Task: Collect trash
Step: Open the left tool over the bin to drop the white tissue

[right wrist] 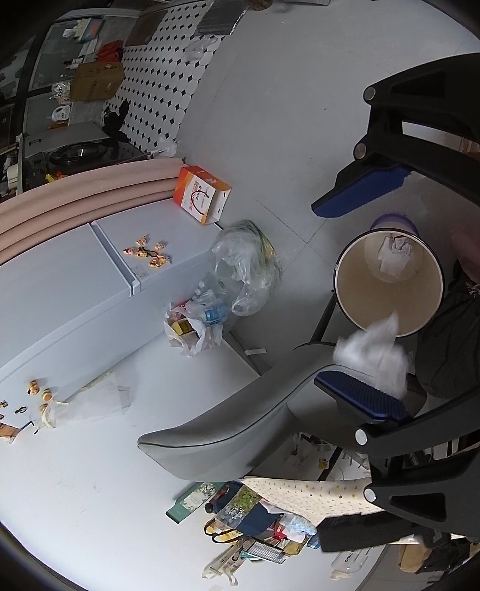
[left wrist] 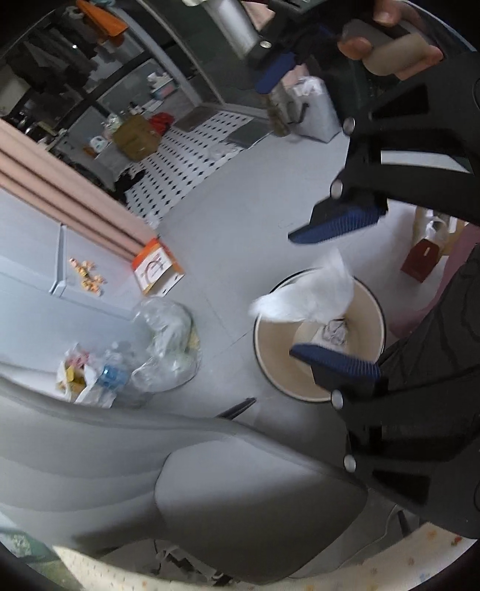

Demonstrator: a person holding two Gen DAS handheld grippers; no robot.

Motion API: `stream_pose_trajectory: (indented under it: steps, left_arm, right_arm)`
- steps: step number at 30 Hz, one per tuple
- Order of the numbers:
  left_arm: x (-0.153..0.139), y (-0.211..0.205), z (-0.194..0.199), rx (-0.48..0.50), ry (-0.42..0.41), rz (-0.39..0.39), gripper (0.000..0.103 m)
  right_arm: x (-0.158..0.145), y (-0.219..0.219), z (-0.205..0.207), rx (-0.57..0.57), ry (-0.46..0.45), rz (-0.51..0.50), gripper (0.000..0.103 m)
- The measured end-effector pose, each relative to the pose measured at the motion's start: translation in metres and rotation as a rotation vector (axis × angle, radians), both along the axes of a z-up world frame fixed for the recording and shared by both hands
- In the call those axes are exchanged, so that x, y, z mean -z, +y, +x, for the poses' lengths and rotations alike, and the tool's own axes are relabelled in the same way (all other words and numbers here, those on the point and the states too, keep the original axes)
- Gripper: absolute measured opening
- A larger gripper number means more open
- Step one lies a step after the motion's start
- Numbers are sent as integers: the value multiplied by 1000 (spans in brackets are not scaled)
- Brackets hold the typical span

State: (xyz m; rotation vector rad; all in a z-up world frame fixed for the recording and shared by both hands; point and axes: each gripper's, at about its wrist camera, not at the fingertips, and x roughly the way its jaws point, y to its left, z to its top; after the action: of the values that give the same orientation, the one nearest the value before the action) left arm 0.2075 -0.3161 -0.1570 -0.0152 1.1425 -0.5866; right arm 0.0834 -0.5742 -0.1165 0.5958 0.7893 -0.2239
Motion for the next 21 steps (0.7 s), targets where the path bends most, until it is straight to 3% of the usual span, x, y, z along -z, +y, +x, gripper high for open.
stream_pose_trajectory:
  steps: [8,21]
  left_arm:
    - [-28,36,4,-101,-40,-37,82]
    - [-95,116,-8,-285,-200,-140,95]
  right_arm:
    - [-2,18,5,-42,-7,-6,85]
    - [-24,73,22,-153,-43,-50,95]
